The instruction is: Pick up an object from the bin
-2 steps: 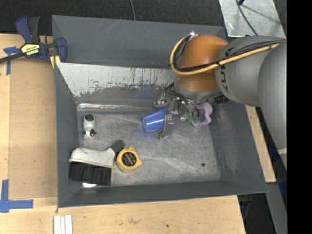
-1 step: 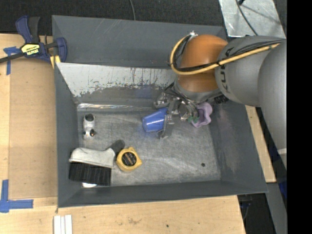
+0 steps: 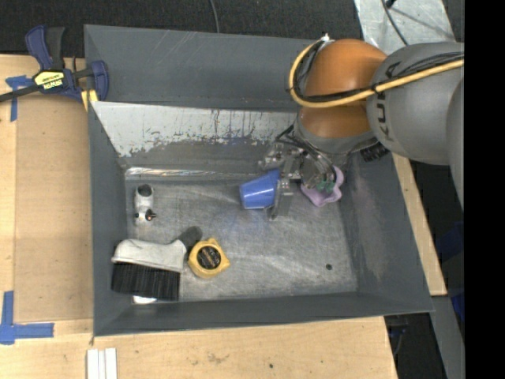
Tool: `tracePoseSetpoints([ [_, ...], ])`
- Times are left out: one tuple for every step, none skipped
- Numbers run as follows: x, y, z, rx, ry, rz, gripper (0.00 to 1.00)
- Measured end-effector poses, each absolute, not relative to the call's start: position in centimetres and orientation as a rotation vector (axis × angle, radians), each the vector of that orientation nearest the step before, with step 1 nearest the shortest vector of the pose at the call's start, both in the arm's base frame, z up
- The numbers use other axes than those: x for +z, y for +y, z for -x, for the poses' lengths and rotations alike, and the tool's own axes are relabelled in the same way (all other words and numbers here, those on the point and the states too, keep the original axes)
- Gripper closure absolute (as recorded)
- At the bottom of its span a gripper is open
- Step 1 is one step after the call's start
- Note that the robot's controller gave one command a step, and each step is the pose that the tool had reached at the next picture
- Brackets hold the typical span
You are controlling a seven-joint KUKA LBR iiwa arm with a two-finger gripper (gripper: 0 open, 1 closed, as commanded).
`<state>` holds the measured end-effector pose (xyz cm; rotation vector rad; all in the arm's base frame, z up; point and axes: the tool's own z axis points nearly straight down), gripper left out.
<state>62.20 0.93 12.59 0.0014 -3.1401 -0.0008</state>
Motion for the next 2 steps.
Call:
tracePoseSetpoints([
  [19.5,2.1,-61.6,0.000,-3.141,-0.059,1.00],
  [20.9,2.3,-61.3,0.000,-3.145,-0.082,1.00],
])
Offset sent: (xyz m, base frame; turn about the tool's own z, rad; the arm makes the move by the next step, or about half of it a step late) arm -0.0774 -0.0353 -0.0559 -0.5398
